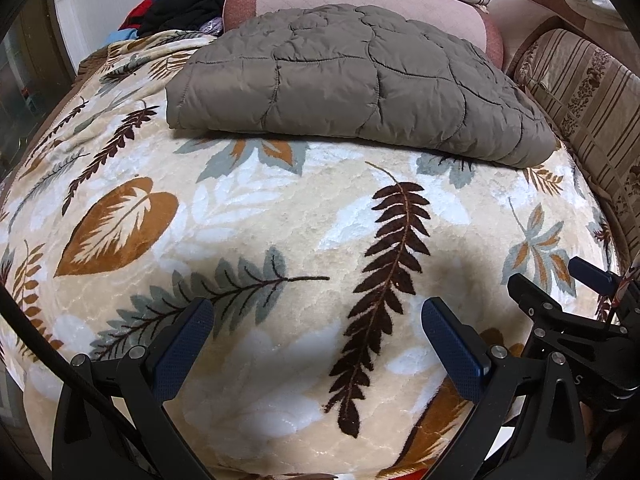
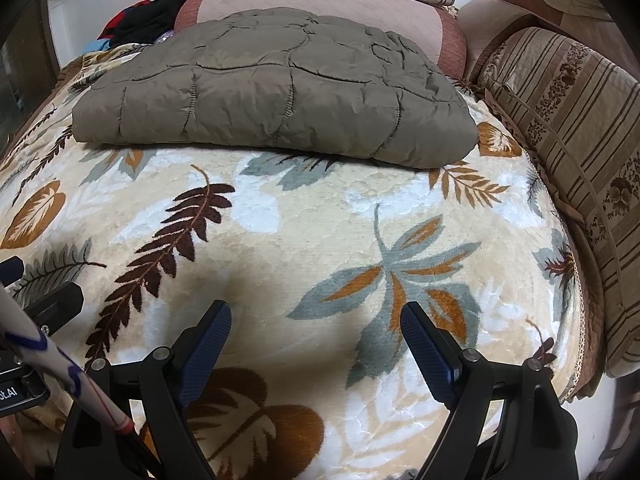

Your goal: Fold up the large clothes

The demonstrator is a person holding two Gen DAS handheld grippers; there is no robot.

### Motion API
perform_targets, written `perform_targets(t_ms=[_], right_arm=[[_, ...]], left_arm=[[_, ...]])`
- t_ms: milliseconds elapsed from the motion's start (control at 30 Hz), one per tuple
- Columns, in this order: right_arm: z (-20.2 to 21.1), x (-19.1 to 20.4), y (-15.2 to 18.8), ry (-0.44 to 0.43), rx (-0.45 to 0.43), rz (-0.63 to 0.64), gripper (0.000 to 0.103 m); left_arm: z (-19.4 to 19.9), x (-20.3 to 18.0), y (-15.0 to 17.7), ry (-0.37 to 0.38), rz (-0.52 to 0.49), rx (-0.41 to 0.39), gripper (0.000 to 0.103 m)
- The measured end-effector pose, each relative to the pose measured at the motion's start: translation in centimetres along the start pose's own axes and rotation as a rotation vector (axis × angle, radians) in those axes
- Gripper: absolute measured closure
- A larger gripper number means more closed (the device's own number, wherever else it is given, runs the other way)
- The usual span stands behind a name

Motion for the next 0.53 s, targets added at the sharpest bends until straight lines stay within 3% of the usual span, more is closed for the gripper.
perform_targets(t_ms=[533], right_arm=[[-0.05,0.1,0.18,-0.002,0.0,-0.007,0.013]], left_arm=[[0.16,0.1,0.12,0.0,0.007,-0.006,0.0]])
Point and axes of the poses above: each gripper's, at about its wrist camera, not at the fingertips, and z roughly against the way its jaws point, x to its left, y to its underside, the point moved 6 cm from there along -z, roughly the way its jaws point, and after that the axes turned 1 degree about y, right-handed, at the moved point
